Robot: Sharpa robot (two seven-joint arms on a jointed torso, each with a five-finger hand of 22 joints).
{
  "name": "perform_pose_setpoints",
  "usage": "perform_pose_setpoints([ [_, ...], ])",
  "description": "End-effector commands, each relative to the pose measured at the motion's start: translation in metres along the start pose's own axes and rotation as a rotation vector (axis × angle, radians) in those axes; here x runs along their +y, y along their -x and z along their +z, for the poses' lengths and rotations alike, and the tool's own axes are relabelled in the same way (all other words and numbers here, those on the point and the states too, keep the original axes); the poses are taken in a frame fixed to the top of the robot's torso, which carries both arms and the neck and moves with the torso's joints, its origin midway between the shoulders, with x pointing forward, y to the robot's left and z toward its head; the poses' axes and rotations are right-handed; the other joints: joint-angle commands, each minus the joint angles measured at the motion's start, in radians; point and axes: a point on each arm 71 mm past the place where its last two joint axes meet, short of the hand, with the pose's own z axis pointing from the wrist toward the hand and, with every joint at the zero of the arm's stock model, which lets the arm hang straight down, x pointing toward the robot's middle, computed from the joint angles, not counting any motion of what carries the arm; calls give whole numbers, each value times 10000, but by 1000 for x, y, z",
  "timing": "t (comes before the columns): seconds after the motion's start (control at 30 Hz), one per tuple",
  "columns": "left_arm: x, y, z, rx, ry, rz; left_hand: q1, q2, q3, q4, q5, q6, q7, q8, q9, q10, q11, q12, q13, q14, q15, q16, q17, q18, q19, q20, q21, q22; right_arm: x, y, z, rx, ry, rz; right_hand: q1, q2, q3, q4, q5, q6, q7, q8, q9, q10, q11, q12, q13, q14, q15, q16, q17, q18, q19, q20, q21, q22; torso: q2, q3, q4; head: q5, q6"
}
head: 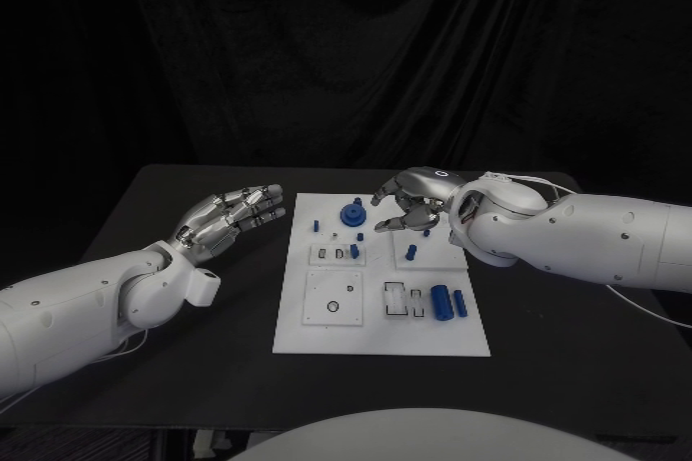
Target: Assemble the parts on the task board
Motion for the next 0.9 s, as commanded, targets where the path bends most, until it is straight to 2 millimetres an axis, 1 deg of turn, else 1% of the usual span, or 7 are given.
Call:
perform_pose_setpoints([
  [0.03, -8, 0, 8, -222, -251, 1035, 265, -191, 347, 101, 81, 71, 101, -54, -36, 440, 301, 412, 64, 1159, 259, 771, 271, -165, 929, 5, 529, 194, -4, 7, -3, -486, -101, 128, 69, 67, -16, -77, 10, 109, -12, 56, -6, 121, -3, 109, 655, 200, 26, 110, 829, -219, 76, -1, 155, 1397, -168, 65, -80, 166, -44],
  [0.27, -20, -8, 37, 922, 2054, 3805, 498, -948, 1692, 104, -140, 1172, 538, 84, 51, 2491, 562, 2211, 515, 3296, 218, 3920, 1336, -318, 4560, -244, 3125, 1340, -15, 22, -11, -737, -487, 32, 141, 225, -5, -105, 131, 245, -5, 102, -13, 205, -5, 204, 736, 255, 18, 221, 897, -237, 143, -1, 346, 1424, -300, 114, -214, 380, -208],
  [0.37, -25, -15, 59, 1333, 3388, 5688, 236, -1203, 2016, 435, -1138, 1875, 625, 301, 96, 3334, 121, 3295, 1064, 3632, -216, 6338, 2596, -201, 5776, -554, 4691, 2257, -21, 28, -17, -915, -629, 8, 202, 270, 0, -143, 186, 333, 4, 135, -12, 277, -5, 283, 808, 284, 14, 280, 933, -255, 186, -4, 483, 1448, -349, 151, -263, 458, -218],
  [0.4, -27, -17, 65, 1385, 3807, 6350, -477, -1146, 1879, 615, -2300, 2201, 829, 452, 132, 3722, -52, 4044, 1550, 3572, -322, 7676, 3339, -205, 5906, -673, 5391, 2738, -23, 29, -19, -968, -655, 3, 263, 310, 4, -181, 268, 470, 13, 190, -3, 369, -7, 377, 891, 330, 8, 371, 990, -279, 246, -11, 668, 1482, -383, 172, -272, 479, -233],
  [0.53, -33, -25, 80, 1457, 4857, 8138, -2223, -761, 766, 727, -4179, 2537, 924, 781, 191, 4282, -482, 5162, 2403, 4018, -749, 9047, 3956, 23, 6418, -837, 6416, 3423, -27, 34, -23, -1088, -743, -23, 373, 363, 6, -235, 421, 673, 7, 254, -6, 480, -21, 479, 979, 381, -11, 441, 1027, -308, 324, -27, 900, 1521, -464, 219, -258, 525, -305],
  [0.7, -37, -38, 96, 1600, 6039, 9443, -1718, -651, 665, 732, -3959, 2733, 701, 1177, 217, 4508, -829, 6609, 4009, 4422, -1068, 10418, 4620, 159, 6596, -980, 7702, 4427, -34, 39, -27, -1122, -986, -70, 383, 374, 1, -236, 452, 704, 8, 258, -11, 493, -24, 486, 983, 391, -17, 447, 1029, -315, 344, -32, 960, 1531, -562, 268, -327, 837, -305],
  [0.9, -31, -55, 111, 1972, 7382, 10063, -2004, -1251, 332, 482, -3818, 3016, 422, 1767, 933, 6411, -1109, 9895, 8431, 7221, -1373, 12895, 8256, 194, 6927, -1253, 9193, 5600, -39, 43, -29, -1122, -1279, -128, 402, 351, -25, -248, 409, 764, 8, 271, -17, 510, -28, 491, 985, 414, -24, 480, 1048, -321, 366, -40, 1016, 1539, -633, 303, -348, 948, -305],
])
